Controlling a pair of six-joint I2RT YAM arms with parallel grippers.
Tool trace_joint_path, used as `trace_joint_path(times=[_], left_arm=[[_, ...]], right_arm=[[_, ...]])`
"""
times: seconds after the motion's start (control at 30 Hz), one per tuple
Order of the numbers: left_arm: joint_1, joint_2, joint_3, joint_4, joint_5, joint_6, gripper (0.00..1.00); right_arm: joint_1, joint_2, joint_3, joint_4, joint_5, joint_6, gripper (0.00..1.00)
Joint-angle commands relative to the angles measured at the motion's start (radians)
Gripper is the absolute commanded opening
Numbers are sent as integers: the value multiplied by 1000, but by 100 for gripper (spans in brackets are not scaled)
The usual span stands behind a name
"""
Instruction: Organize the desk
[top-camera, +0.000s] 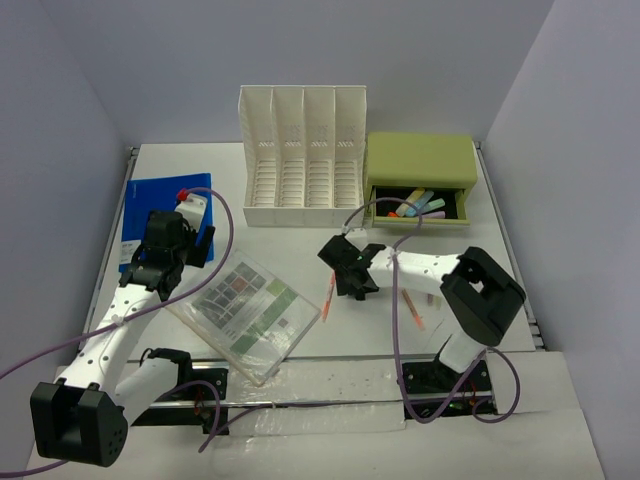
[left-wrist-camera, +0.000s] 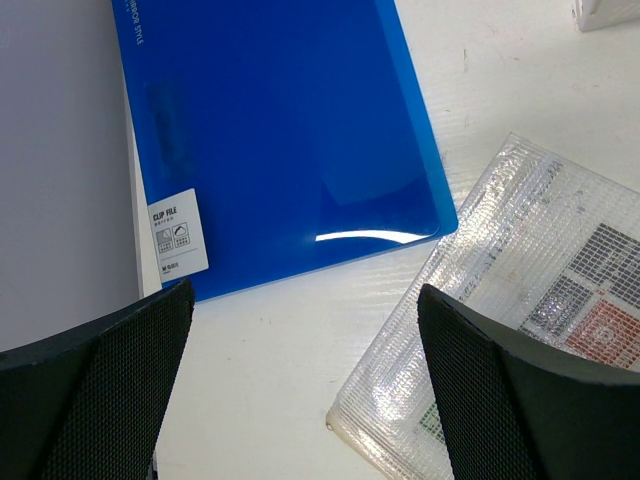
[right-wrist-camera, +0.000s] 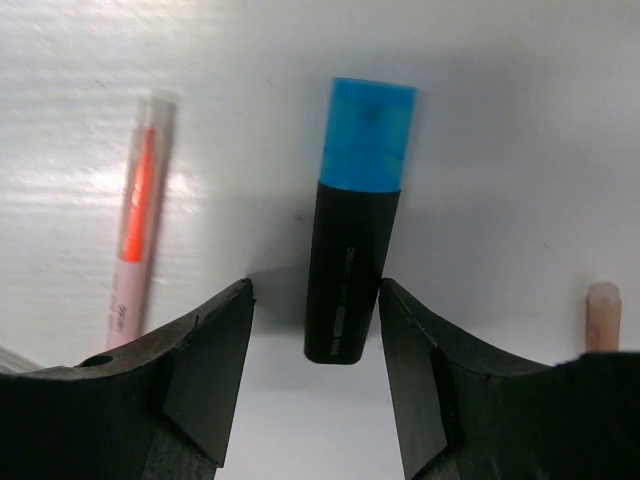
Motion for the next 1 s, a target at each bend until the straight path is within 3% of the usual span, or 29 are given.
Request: trace_joint_path(times=[0.0,0.1,0.23,0.4,0.63,0.77,0.87,0.97], left_arm=[[-5,-14,32,1,9,-3,99],[-5,-12,32,1,10,-3,99],[-5,-5,32,3,11,-3,99],[-5,1,32,3,10,-2,99],[-5,3,34,3,1,-3,99],[-5,4,32,1,1,-4,99],[-5,4,34,0,0,-4,99],[-5,-1,33,0,0,-4,99]], right_arm=[[-12,101,56,-26,26,-38,60],[-16,123,58,-23,26,-37,51],[-10,98,44,-21,32,-46,20],[14,47,70,-81,94,-69,1],[105,-73,188,-154,127,-178,0],[96,-248,260,-61,51,-220,0],[5,-333,288,34,-51,-167,0],[-241,-419,246,123,-163,-44,0]])
